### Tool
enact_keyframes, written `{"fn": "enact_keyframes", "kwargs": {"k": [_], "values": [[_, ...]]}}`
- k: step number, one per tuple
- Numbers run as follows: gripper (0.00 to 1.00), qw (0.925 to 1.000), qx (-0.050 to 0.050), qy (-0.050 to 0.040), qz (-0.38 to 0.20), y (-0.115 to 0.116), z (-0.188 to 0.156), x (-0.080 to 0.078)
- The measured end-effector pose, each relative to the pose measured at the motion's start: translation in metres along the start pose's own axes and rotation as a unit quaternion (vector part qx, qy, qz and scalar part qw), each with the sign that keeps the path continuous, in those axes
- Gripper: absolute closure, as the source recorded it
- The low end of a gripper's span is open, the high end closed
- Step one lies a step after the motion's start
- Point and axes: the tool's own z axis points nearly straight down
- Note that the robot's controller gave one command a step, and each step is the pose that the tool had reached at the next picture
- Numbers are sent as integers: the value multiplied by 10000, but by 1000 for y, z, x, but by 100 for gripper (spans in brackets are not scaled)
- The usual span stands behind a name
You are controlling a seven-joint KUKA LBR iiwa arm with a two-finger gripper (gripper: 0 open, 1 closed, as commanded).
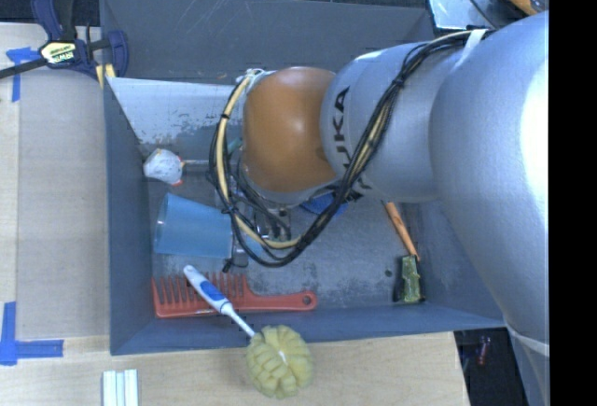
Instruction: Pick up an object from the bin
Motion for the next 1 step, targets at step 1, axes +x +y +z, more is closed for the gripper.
{"fn": "enact_keyframes", "kwargs": {"k": [1], "values": [[0,10000,1,-41,2,20,24,24]]}}
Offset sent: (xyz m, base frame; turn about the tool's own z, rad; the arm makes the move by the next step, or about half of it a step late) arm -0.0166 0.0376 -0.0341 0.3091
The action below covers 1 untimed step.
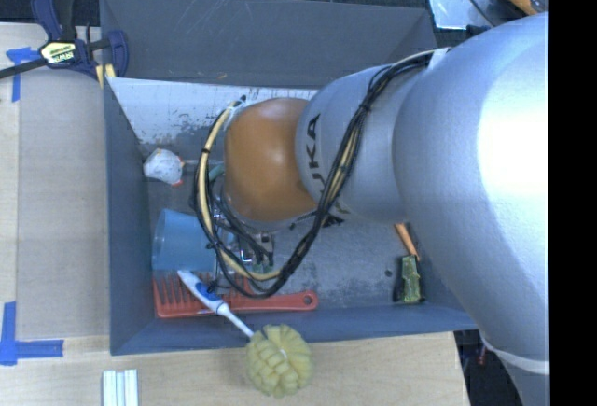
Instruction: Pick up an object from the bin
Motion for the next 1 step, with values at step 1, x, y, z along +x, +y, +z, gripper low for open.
{"fn": "enact_keyframes", "kwargs": {"k": [1], "values": [[100,9879,38,0,1550,13,9,-9]]}}
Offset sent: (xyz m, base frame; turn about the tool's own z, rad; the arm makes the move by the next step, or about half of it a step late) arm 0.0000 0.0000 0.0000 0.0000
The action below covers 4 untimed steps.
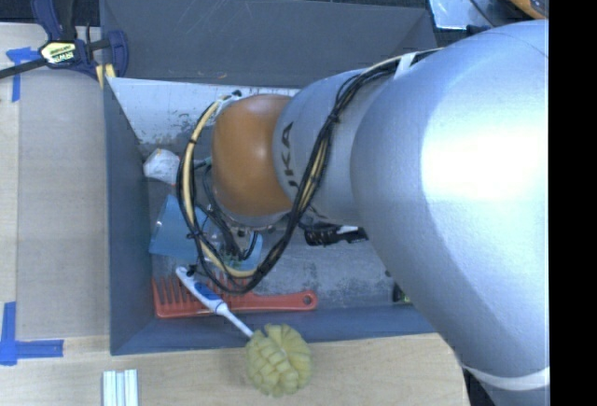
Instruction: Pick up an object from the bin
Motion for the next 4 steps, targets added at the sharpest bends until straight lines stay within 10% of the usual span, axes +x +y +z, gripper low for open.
{"fn": "enact_keyframes", "kwargs": {"k": [2,3,4], "values": [[100,9965,91,-27,-831,11,0,-13],[100,10000,45,-41,-51,15,11,-18],[100,9940,46,-90,-1087,-57,9,5]]}}
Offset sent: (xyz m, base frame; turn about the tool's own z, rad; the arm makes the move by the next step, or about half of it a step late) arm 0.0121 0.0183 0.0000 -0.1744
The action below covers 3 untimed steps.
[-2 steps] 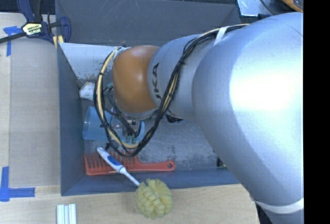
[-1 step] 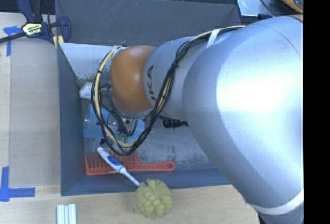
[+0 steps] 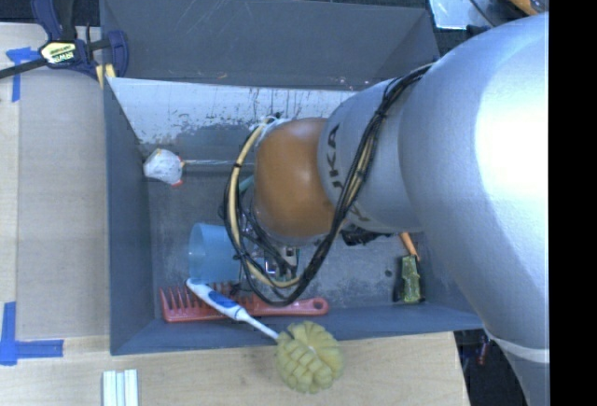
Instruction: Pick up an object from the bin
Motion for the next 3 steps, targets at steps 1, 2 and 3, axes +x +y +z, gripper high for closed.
{"fn": "enact_keyframes", "kwargs": {"k": [1,2,3], "values": [[100,9999,-37,-8,-123,-2,-4,-1],[100,9997,-18,-39,-238,3,-64,-14],[100,9984,-11,39,-558,12,-55,16]]}}
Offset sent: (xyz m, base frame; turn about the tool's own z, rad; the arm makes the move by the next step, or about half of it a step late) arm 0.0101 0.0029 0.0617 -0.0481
